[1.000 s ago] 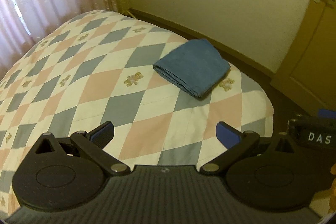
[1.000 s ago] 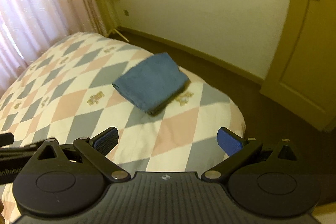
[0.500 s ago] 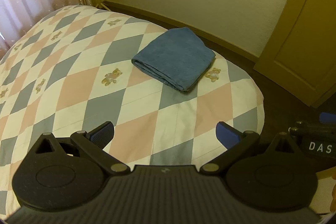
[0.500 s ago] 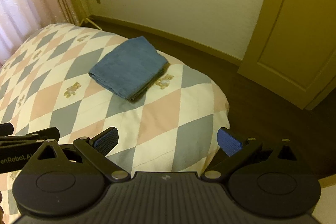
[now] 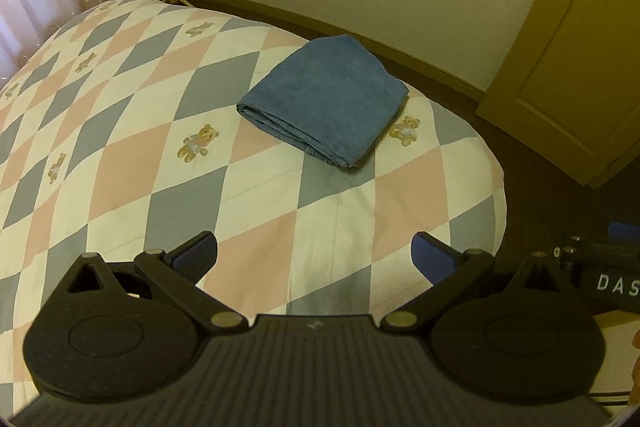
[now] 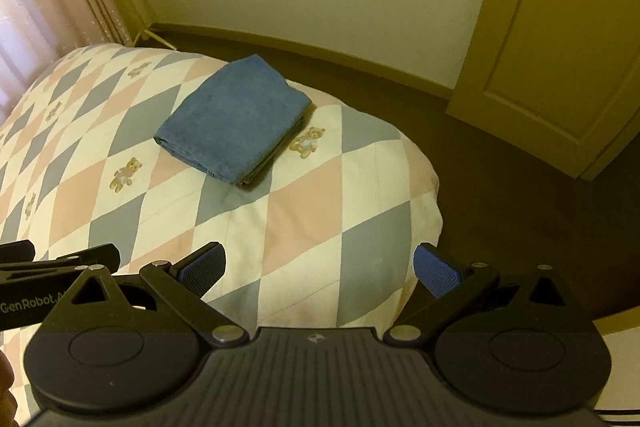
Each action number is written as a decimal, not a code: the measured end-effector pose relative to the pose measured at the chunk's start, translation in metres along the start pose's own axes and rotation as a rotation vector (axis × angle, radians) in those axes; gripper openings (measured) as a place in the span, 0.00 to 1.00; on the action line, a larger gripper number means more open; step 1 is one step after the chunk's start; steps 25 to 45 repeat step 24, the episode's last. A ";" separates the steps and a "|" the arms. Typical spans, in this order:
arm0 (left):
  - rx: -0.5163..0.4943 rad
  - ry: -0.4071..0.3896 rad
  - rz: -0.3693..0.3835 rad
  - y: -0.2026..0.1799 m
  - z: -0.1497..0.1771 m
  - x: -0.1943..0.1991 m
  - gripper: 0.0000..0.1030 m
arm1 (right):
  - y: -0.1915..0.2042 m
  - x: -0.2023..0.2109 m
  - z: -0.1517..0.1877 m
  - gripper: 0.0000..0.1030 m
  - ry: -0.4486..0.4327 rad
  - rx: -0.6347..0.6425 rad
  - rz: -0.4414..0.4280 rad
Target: Fold clothes
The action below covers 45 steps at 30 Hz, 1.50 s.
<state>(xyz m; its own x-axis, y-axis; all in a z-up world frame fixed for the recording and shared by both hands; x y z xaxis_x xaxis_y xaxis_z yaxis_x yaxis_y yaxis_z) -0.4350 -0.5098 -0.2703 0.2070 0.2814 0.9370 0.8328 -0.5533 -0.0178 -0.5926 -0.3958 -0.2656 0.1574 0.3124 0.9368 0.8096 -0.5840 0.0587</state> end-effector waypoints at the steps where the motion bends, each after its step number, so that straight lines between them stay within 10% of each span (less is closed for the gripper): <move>1: -0.001 0.001 0.002 0.001 -0.002 -0.002 0.99 | 0.001 -0.002 -0.001 1.00 0.004 -0.002 0.003; 45: 0.005 -0.089 -0.013 -0.009 -0.030 0.013 0.99 | -0.003 -0.003 -0.023 1.00 -0.026 0.016 -0.022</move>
Point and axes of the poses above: each gripper's, at about its wrist camera, not at the fingertips, and x roughly against the way its jaws point, y to its left, z to its underside, the point moved 7 cm from there along -x, roughly the way its jaws point, and after that the axes turned 9 degrees about y, right-handed, at the moved point
